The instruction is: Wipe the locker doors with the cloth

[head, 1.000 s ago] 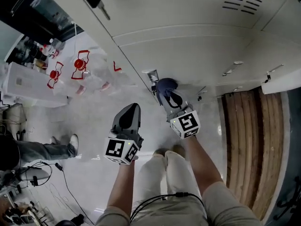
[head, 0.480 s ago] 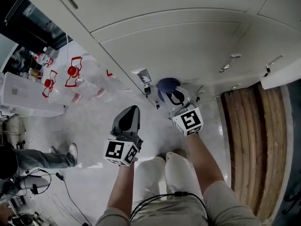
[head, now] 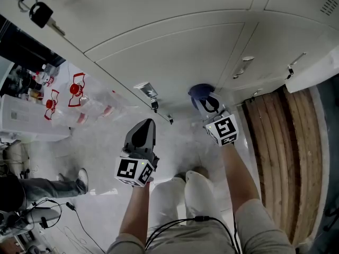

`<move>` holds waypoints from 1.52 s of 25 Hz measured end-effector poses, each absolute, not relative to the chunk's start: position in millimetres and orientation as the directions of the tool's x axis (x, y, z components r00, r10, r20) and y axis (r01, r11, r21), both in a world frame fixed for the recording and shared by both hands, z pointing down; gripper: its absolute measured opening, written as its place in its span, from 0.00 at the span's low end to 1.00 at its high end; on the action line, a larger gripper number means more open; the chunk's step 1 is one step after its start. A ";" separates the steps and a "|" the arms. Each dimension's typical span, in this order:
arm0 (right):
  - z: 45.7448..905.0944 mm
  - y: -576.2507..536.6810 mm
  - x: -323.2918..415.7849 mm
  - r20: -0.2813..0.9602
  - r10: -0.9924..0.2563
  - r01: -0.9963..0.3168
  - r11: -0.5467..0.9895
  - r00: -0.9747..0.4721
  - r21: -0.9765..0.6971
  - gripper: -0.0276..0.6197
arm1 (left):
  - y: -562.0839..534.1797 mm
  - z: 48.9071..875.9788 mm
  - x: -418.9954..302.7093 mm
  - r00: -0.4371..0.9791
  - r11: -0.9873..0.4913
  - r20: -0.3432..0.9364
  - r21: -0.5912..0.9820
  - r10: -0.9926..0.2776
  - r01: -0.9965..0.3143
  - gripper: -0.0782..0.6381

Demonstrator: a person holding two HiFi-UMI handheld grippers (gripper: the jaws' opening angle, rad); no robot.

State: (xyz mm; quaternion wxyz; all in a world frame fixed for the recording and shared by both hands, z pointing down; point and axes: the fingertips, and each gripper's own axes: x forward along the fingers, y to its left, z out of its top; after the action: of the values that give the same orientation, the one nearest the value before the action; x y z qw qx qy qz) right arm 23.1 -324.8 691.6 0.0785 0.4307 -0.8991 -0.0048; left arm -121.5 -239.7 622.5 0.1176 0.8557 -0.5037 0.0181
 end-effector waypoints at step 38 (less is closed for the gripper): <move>555.4 -279.4 -103.8 0.106 -0.670 -0.672 0.741 -0.735 0.021 0.13 | -202.7 564.9 -167.1 0.436 -0.375 0.213 0.273 -0.874 -0.886 0.11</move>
State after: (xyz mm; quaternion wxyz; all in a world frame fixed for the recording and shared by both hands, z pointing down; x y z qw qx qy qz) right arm -103.8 -279.4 555.4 0.0532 0.3599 -0.9314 0.0093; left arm -167.1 -202.7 564.9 0.1752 0.8290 -0.5309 0.0165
